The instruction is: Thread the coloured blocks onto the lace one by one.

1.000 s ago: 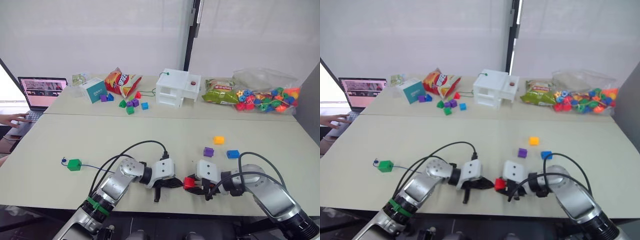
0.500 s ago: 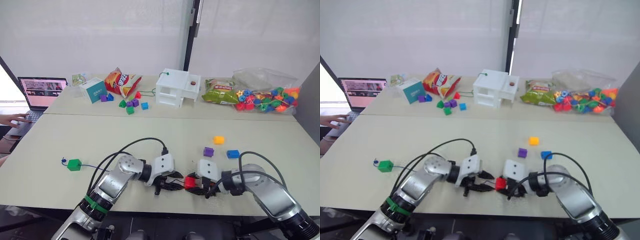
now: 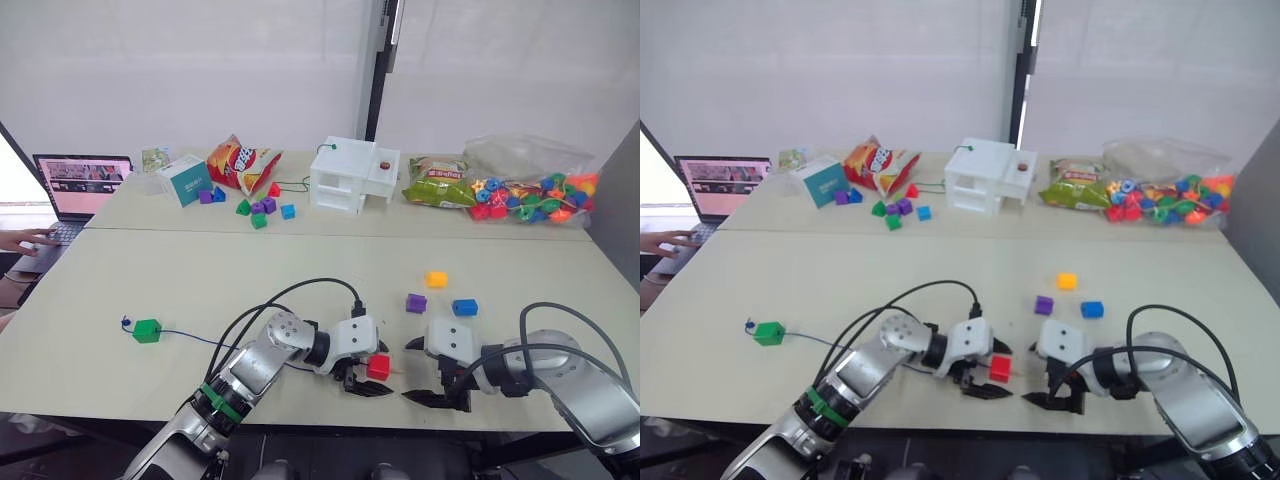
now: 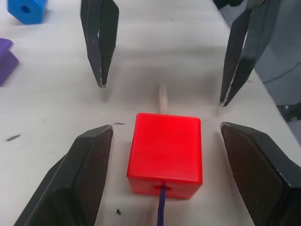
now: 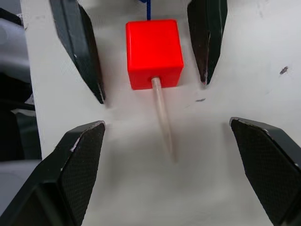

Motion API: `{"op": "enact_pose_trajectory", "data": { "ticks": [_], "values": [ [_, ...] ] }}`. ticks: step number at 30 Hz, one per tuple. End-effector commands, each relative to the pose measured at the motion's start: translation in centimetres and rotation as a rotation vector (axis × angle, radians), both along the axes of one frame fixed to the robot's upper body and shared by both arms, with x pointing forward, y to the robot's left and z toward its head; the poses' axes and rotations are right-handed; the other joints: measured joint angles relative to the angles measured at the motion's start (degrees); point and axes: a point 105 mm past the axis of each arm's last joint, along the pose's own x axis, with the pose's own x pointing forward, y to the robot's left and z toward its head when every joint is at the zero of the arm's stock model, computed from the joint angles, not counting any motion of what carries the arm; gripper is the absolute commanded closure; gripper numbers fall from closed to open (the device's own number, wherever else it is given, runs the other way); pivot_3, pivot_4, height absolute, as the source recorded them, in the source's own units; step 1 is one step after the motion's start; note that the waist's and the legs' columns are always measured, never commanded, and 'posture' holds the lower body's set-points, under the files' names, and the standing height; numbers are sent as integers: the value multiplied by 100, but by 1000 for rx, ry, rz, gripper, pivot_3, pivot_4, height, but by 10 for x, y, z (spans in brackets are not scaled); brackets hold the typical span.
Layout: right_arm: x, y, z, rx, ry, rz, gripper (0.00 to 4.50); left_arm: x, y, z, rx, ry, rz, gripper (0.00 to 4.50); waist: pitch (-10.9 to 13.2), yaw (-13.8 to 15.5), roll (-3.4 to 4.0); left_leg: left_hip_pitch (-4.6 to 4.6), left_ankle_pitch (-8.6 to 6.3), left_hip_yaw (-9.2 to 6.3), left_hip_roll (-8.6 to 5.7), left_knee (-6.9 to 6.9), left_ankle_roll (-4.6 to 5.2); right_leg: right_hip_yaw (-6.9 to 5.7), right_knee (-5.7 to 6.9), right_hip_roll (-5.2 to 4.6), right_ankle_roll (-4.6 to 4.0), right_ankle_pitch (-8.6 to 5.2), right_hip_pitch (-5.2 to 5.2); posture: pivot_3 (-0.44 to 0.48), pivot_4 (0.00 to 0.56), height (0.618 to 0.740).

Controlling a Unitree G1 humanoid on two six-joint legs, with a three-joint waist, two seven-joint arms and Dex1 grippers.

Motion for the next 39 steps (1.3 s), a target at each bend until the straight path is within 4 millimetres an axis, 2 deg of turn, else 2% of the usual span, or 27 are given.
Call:
{"op": "enact_pose_trajectory", "data": {
  "ticks": [1,7,8,12,13,24,26,28,33,34,35,37,38,39],
  "values": [
    [2,2,8,7,-47,20,0,1,-1,6,-18,-13,-26,1218,0,0,0,0,0,0,0,0,0,0,0,0,0,0,0,0,150,740],
    [6,6,-1,7,-46,24,0,2,4,5,-2,-24,-36,3151,0,4,0,-1,0,0,0,1,0,0,-1,-1,0,0,0,0,150,740],
    [6,7,-3,5,-44,26,0,2,4,4,-1,-25,-36,3303,0,5,0,0,0,0,0,1,0,0,-1,-1,0,0,1,0,150,740],
    [8,7,-6,3,-45,33,0,2,4,5,-2,-25,-40,3300,0,3,0,0,0,0,0,1,0,0,0,-1,0,0,1,0,150,740],
    [9,7,-7,4,-45,33,534,2,4,5,-3,-23,-43,3300,0,3,0,0,0,0,0,1,0,0,0,-1,0,0,1,0,150,740],
    [15,2,-10,-20,-66,49,4153,2,9,7,-6,-18,-41,3300,0,-1,0,3,0,1,0,2,0,1,2,1,0,0,3,0,150,740],
    [15,3,-8,-15,-73,58,4500,2,13,6,-3,-14,-34,3300,0,-2,0,3,0,0,0,2,0,0,2,1,0,0,2,0,150,740],
    [15,5,-6,-4,-80,70,4500,2,18,6,-3,-8,-22,3300,0,-3,0,5,0,0,1,2,0,1,2,3,0,0,2,0,150,740],
    [15,14,3,16,-106,105,4500,6,50,9,-16,7,38,3300,0,-29,0,4,0,2,7,0,-1,5,6,5,-1,0,-5,0,150,740],
    [13,17,7,15,-111,123,4500,14,87,6,13,3,94,3300,0,-25,0,4,0,1,10,-1,-1,4,7,7,-2,-1,-4,0,150,740],
    [11,19,10,14,-115,136,4500,18,115,6,36,-4,132,3300,0,-61,0,5,0,0,10,-1,-1,3,8,8,-3,-1,-5,0,150,740],
    [8,22,15,8,-115,157,4500,22,164,6,102,-18,197,3300,0,-139,0,6,1,4,25,-9,-4,9,11,18,-13,-2,-15,0,150,740],
    [7,22,16,5,-112,161,4500,23,179,4,138,-24,214,3300,0,-156,0,10,1,3,33,-11,-5,7,10,25,-20,-4,-14,0,150,740],
    [5,23,18,2,-109,169,4500,25,210,3,205,-31,252,3300,0,-154,1,14,1,3,41,-14,-6,7,9,29,-26,-4,-14,0,150,740]
  ]
}}
